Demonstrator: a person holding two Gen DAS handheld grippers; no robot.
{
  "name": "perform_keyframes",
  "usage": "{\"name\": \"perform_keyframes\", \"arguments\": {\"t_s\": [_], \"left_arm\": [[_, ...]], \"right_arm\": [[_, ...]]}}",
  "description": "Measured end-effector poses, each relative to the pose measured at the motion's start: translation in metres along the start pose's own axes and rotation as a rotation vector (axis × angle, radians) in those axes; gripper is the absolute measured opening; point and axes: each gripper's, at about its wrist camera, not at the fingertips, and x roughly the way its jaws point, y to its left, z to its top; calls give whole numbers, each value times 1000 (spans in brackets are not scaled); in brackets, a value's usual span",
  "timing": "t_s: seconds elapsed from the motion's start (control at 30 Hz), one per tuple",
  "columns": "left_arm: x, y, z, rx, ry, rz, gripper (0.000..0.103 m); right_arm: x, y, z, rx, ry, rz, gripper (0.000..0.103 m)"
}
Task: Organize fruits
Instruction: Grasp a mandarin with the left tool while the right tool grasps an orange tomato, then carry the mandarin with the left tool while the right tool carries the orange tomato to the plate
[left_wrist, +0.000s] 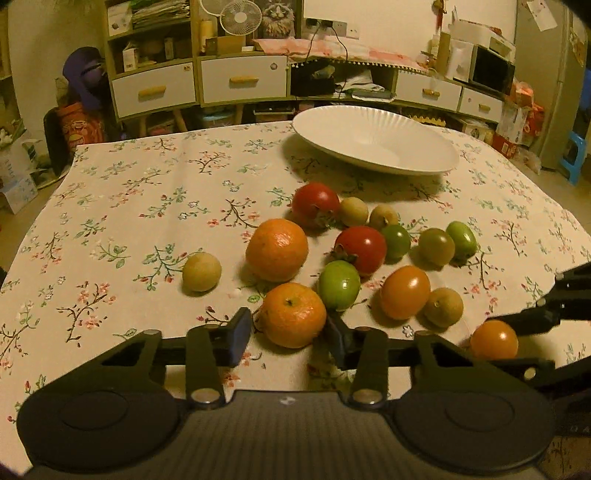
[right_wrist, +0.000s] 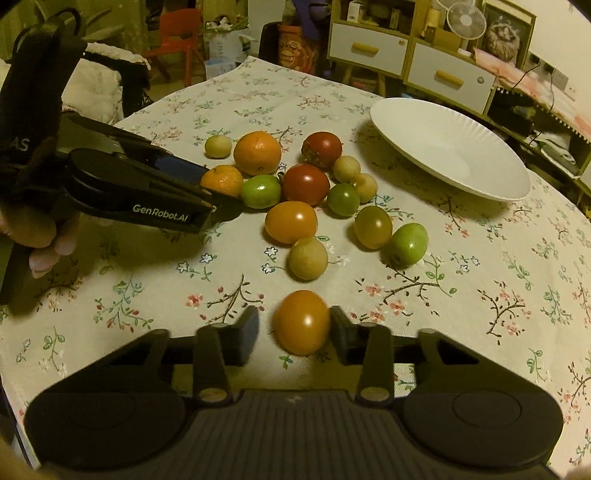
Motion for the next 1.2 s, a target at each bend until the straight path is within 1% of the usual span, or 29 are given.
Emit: {"name": "perform_keyframes", "arguments": {"t_s": [0.3,0.5,0.8,0.97,1.2], "left_arm": [[-1,2,0,-11,0,0,43],[-5,5,2,-34,6,-5,43],[-17,6,11,-76,-14,-30,43],[-18,0,18,-88,-14,-47,43],[-13,-16,36,-67,-23,-55,43]], "right_arm": [[-1,-1,2,14,-4,6,26],[-4,-10,7,68,-12,20,26],[-8,-27,21,141,-43,37,26],[-9,-40,29,190,-60,41,26],[-11,-59,42,231,-83,31,26]]}}
